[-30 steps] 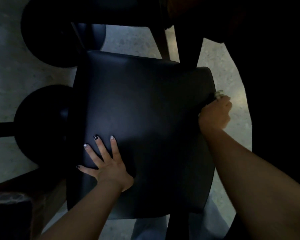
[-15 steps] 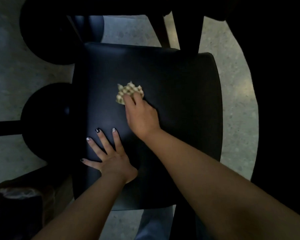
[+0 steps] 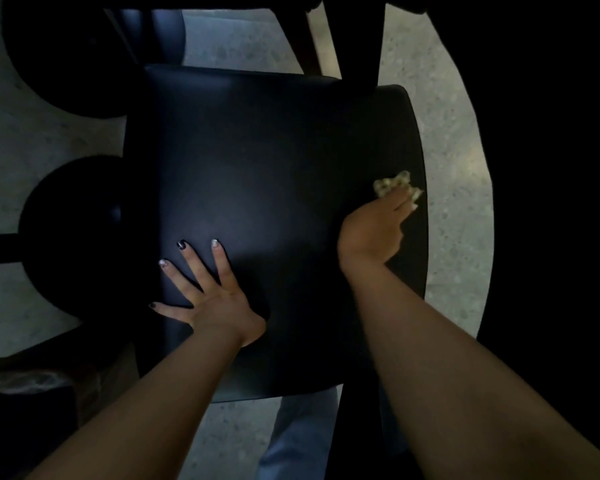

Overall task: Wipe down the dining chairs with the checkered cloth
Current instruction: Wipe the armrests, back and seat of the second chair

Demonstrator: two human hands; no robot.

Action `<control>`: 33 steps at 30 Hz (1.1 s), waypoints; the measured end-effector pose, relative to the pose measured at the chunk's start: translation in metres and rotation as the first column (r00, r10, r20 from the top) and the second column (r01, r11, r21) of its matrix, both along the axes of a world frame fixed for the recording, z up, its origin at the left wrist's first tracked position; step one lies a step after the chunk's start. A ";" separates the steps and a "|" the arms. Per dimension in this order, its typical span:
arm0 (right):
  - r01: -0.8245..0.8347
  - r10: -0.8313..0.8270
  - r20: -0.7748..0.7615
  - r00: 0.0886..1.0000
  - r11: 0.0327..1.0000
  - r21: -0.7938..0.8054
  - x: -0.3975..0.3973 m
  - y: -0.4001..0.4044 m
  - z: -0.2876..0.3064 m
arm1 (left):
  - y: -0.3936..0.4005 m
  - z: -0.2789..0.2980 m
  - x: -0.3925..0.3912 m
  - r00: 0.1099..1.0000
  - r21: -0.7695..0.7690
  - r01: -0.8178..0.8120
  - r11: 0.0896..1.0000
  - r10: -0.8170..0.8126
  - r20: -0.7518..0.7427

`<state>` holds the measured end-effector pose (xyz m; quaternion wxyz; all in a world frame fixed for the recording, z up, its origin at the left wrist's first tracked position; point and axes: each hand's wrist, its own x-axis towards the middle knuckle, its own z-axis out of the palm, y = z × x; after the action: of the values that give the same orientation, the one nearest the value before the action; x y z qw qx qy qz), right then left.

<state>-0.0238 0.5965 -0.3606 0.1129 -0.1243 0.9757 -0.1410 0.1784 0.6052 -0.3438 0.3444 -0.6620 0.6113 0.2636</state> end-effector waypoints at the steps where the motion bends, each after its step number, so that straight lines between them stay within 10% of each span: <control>1: -0.043 0.043 0.018 0.999 0.999 -0.001 0.016 -0.003 0.000 | -0.001 0.000 0.000 1.000 0.003 0.001 1.000 -0.001 0.002; 5: -0.430 0.432 0.019 0.902 0.901 -0.062 0.085 -0.008 0.010 | 0.000 0.000 0.000 1.000 0.002 -0.010 1.000 0.010 0.006; 11: -0.868 0.866 -0.057 0.496 0.494 -0.053 0.082 0.007 0.017 | 0.001 0.001 0.000 1.000 -0.008 -0.004 1.000 0.004 0.001; 17: -0.299 0.288 0.135 0.948 0.951 0.071 -0.010 0.072 0.017 | 0.000 0.003 0.000 1.000 -0.003 -0.010 1.000 0.010 -0.004; 20: 0.088 -0.109 0.206 0.973 0.990 0.111 -0.005 0.096 0.022 | 0.000 0.006 -0.001 1.000 0.003 -0.014 1.000 0.014 -0.009; 23: 0.107 -0.164 0.275 0.947 0.971 0.212 0.043 0.098 0.019 | -0.001 0.006 -0.001 0.999 0.007 -0.021 1.000 0.022 -0.028; 28: -0.403 0.339 0.291 0.895 0.893 0.199 0.089 0.106 0.021 | -0.002 0.006 0.001 0.999 0.016 -0.027 1.000 0.028 -0.038; 33: -0.852 0.773 0.389 0.501 0.519 0.067 0.086 0.106 0.029 | -0.002 0.009 0.002 0.998 0.030 -0.026 0.999 0.028 -0.058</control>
<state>0.0625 0.7022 -0.3319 0.3327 -0.5326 0.7774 0.0361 0.1803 0.6034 -0.3348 0.3322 -0.6571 0.6083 0.2963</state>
